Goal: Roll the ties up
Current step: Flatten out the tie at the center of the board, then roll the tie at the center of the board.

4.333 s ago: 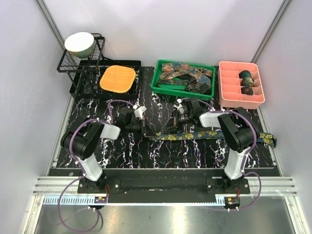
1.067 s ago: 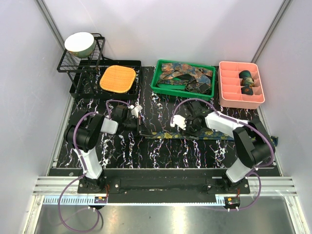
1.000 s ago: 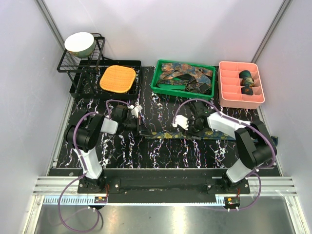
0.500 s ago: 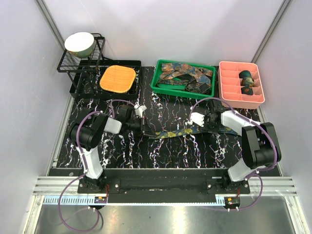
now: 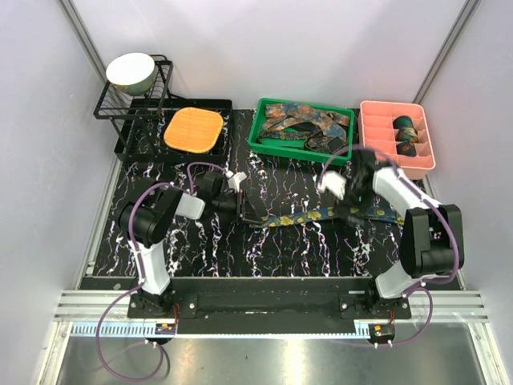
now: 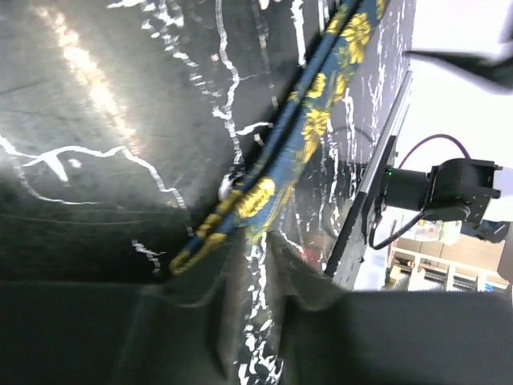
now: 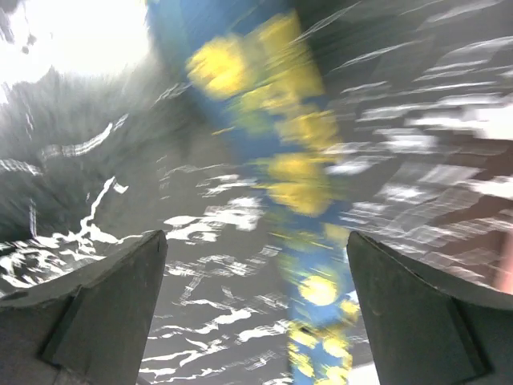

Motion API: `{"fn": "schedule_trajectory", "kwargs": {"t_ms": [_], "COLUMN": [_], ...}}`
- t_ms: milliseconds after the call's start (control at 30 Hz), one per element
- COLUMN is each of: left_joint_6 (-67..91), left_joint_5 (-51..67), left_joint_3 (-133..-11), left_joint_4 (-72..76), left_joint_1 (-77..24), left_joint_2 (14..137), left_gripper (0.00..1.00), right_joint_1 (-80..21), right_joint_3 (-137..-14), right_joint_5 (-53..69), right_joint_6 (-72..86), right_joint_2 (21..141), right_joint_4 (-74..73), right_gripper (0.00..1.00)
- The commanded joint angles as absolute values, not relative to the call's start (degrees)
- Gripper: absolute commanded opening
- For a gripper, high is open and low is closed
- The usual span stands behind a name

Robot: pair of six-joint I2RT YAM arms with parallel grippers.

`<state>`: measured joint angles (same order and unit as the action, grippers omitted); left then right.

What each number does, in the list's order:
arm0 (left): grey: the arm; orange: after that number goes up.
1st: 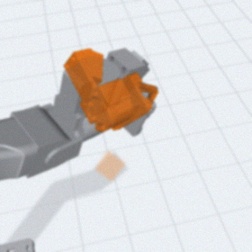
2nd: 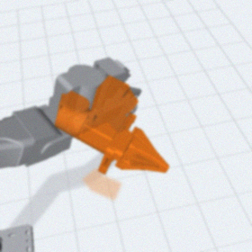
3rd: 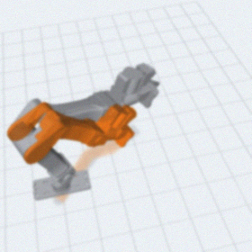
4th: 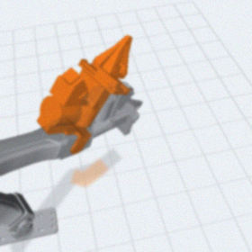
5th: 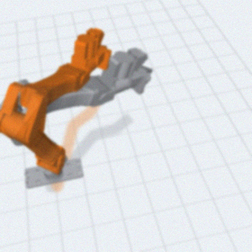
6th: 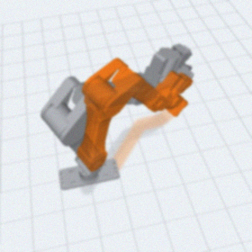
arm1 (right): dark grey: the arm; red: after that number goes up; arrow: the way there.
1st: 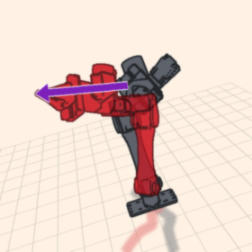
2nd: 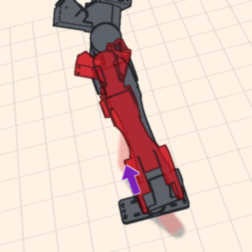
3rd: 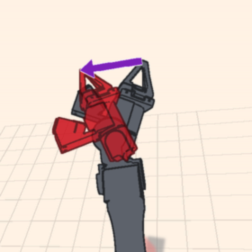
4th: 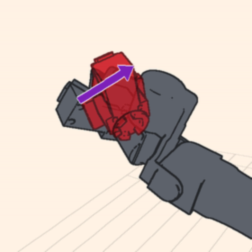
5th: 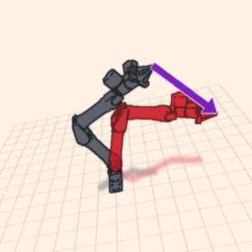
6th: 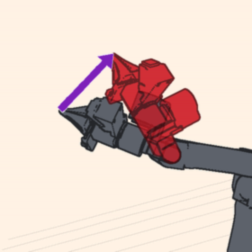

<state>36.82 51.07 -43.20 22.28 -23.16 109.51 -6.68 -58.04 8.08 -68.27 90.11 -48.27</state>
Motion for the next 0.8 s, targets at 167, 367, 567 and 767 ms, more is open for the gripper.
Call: {"fn": "schedule_trajectory", "kwargs": {"t_ms": [167, 367, 567, 767], "left_joint_6": [37.4, 10.5, -24.6, -41.2], "left_joint_5": [48.7, 42.3, 38.5, 35.9], "left_joint_3": [-44.6, -48.3, -46.4, -49.6], "left_joint_4": [24.7, 2.2, -10.8, -17.7], "left_joint_1": [-25.7, -25.1, -25.0, -25.2], "left_joint_2": [96.4, 81.3, 75.4, 82.0], "left_gripper": [0.55, 0.80, 0.90, 0.87], "right_joint_1": [-6.5, -6.6, -12.5, -21.1], "right_joint_3": [-87.5, -94.6, -83.2, -71.7], "right_joint_5": [25.7, 45.9, 61.8, 58.8], "right_joint_6": [-31.1, -17.2, 3.9, 18.7], "right_joint_2": [84.9, 89.9, 98.0, 103.1], "right_joint_4": [-51.0, -56.2, -47.9, -30.0], "right_gripper": [1.00, 0.98, 0.62, 0.21]}}
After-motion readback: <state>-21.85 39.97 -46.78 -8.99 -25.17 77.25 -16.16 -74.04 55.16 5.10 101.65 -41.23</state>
